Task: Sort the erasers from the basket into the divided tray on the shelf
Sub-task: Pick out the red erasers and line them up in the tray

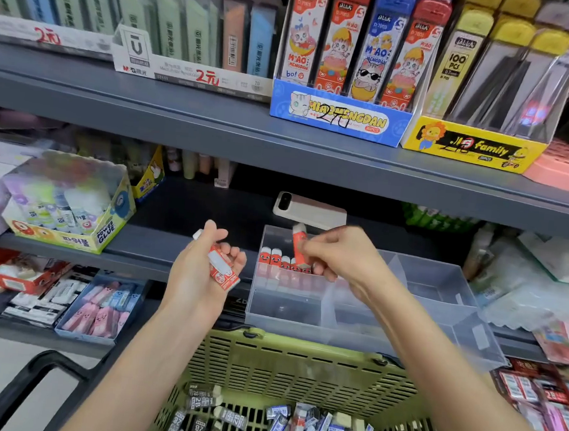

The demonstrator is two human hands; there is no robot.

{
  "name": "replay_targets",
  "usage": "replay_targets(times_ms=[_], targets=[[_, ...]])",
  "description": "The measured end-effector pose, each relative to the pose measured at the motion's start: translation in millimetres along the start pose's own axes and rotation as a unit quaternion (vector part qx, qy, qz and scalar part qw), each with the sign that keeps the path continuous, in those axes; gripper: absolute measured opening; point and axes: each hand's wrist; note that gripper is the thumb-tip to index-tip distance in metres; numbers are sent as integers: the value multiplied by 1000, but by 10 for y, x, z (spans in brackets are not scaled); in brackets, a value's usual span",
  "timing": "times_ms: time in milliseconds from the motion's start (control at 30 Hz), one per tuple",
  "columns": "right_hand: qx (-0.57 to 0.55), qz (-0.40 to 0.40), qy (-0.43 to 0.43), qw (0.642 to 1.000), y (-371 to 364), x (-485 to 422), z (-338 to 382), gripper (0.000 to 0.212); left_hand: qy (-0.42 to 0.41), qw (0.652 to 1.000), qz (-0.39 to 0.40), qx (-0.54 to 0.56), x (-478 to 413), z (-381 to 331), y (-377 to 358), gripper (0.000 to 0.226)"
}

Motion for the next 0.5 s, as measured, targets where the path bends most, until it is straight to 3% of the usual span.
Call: replay_targets(times_ms=[100, 233, 367, 500], targets=[[169, 45, -58, 983, 5, -267, -74, 28, 44, 999, 31, -8, 40, -48, 78, 10], [354, 151, -109, 917, -183, -491, -18, 24, 60, 995, 70, -46, 90, -67, 84, 8], [380, 208, -131, 892, -305, -580, -7, 27, 49, 990, 109, -74, 135, -62, 85, 6], [361, 207, -123, 901, -260, -568, -36, 30, 50, 985, 129, -99, 141, -58, 94, 10]])
Point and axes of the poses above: each hand's wrist, its own x-axis away from the middle knuckle, its own y-axis out of the back of the hand, z = x × y, and after that the axes turned 7 degrees about y, right-handed
